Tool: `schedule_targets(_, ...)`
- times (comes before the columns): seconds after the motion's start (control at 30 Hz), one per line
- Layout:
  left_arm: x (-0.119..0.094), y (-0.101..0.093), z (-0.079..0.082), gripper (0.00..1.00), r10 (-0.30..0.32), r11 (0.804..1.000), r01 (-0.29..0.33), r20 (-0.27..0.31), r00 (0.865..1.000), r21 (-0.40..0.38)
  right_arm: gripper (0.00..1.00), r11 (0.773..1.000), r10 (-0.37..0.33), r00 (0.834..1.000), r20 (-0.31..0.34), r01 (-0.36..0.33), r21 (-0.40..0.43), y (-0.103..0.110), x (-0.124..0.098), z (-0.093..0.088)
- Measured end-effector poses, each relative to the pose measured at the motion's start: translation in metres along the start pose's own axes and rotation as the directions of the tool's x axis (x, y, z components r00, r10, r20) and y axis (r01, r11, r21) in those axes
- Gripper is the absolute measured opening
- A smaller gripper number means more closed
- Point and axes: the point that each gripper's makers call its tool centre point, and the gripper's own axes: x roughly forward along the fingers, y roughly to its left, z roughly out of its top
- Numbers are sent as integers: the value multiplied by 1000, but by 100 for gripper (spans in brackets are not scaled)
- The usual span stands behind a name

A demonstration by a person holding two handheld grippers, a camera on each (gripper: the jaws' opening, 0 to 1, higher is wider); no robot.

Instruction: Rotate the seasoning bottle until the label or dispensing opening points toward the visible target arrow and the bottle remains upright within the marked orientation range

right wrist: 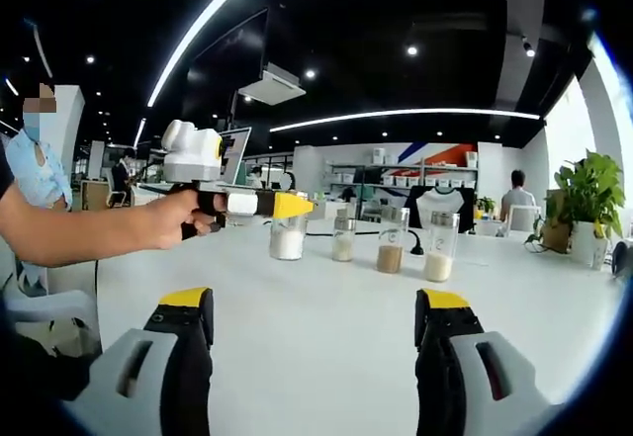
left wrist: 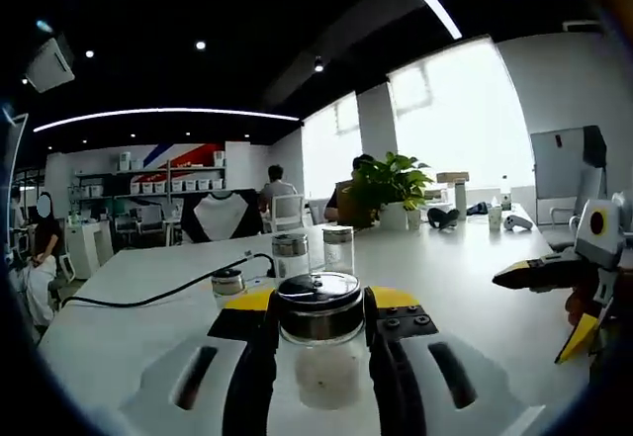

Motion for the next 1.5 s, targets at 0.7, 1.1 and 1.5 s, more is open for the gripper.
schedule_targets(0.7, -24, -92, 2, 35, -164, 984, 165, 16, 986, -66, 69, 997, 70, 997, -13, -71, -20, 27, 6, -5)
schedule_targets(1.1, -35, -128, 2, 35, -246, 968, 247, 25, 969, -50, 53, 992, 123, 992, 6, -122, -25, 43, 9, -4)
schedule_targets(1.5, -42, -138, -1, 36, -250, 967, 250, 15, 968, -56, 33, 989, 150, 988, 28, -150, 0, 47, 7, 0)
